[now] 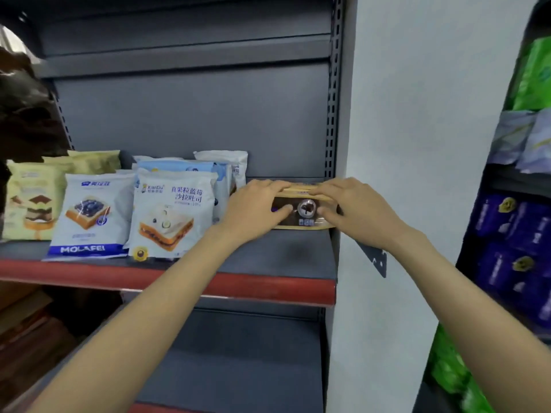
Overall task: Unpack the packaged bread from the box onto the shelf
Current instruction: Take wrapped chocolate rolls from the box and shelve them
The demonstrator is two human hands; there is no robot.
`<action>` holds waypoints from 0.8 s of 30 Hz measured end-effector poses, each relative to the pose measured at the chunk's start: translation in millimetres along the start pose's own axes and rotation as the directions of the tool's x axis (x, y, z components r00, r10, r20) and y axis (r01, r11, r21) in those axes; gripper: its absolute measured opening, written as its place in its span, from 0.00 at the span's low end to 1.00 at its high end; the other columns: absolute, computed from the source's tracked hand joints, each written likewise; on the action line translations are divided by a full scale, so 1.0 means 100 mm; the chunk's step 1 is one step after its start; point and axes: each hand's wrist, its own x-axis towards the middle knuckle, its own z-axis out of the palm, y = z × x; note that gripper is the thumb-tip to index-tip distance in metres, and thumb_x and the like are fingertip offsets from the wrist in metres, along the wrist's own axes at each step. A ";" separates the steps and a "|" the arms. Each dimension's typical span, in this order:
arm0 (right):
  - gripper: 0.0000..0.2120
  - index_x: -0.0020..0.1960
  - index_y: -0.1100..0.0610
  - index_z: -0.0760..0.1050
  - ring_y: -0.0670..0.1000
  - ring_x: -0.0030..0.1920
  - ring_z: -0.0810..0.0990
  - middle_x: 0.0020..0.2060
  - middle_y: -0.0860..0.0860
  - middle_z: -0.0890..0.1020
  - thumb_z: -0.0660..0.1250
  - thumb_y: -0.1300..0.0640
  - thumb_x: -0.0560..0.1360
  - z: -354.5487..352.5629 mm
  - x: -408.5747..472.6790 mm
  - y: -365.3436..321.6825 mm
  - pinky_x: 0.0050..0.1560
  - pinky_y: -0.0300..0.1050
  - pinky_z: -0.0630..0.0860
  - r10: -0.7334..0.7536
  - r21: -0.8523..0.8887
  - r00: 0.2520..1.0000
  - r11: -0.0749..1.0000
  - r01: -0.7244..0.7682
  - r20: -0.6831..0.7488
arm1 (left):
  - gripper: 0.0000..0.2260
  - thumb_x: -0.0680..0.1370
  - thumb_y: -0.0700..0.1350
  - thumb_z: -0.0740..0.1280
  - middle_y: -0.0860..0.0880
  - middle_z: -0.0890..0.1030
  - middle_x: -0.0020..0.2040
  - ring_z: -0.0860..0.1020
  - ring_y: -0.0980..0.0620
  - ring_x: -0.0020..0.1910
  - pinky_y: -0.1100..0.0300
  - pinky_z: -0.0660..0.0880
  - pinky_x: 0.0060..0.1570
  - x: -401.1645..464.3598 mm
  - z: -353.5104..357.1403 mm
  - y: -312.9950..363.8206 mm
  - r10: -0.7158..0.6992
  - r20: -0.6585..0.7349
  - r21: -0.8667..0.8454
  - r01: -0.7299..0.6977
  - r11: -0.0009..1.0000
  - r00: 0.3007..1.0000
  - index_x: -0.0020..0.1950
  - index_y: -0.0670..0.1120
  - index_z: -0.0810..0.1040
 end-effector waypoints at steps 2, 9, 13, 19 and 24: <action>0.15 0.64 0.50 0.73 0.53 0.58 0.74 0.59 0.49 0.79 0.61 0.53 0.78 -0.03 -0.22 -0.26 0.51 0.44 0.68 0.017 0.064 0.988 0.998 -0.007 -0.154 | 0.14 0.77 0.52 0.65 0.55 0.82 0.52 0.76 0.54 0.52 0.59 0.70 0.47 -0.35 -0.12 0.05 0.027 -0.176 -0.085 -0.042 0.996 0.984 0.61 0.53 0.77; 0.08 0.50 0.53 0.79 0.44 0.30 0.75 0.33 0.46 0.81 0.62 0.54 0.77 0.34 -1.14 -1.27 0.31 0.42 0.71 0.146 0.320 0.880 0.947 0.007 -0.452 | 0.11 0.76 0.44 0.64 0.52 0.80 0.30 0.77 0.51 0.27 0.57 0.73 0.28 -1.71 -0.11 -0.16 0.168 -0.536 -0.077 -0.246 0.966 0.827 0.39 0.44 0.83; 0.09 0.50 0.53 0.79 0.44 0.30 0.76 0.33 0.44 0.81 0.61 0.53 0.78 0.91 -1.70 -1.78 0.26 0.42 0.73 0.077 0.318 0.956 0.948 0.017 -0.281 | 0.11 0.76 0.46 0.64 0.53 0.81 0.31 0.78 0.55 0.29 0.59 0.73 0.28 -2.62 0.05 -0.45 0.093 -0.326 -0.206 -0.166 0.964 0.941 0.40 0.46 0.84; 0.13 0.61 0.48 0.74 0.54 0.54 0.80 0.56 0.47 0.80 0.62 0.51 0.77 1.94 -2.57 -2.38 0.47 0.48 0.76 0.146 0.255 0.823 0.908 -0.331 0.550 | 0.08 0.76 0.53 0.65 0.60 0.82 0.43 0.77 0.63 0.40 0.63 0.75 0.44 -3.93 0.46 -0.96 -0.372 0.422 -0.281 0.510 0.813 0.827 0.53 0.56 0.79; 0.14 0.62 0.51 0.74 0.59 0.55 0.77 0.57 0.54 0.78 0.63 0.55 0.76 2.77 -3.22 -2.67 0.49 0.49 0.74 0.199 0.135 0.527 0.839 -0.528 0.826 | 0.09 0.77 0.51 0.64 0.60 0.80 0.47 0.79 0.57 0.49 0.56 0.77 0.51 -4.85 1.00 -1.41 -0.428 0.715 -0.121 0.700 0.704 0.553 0.56 0.55 0.78</action>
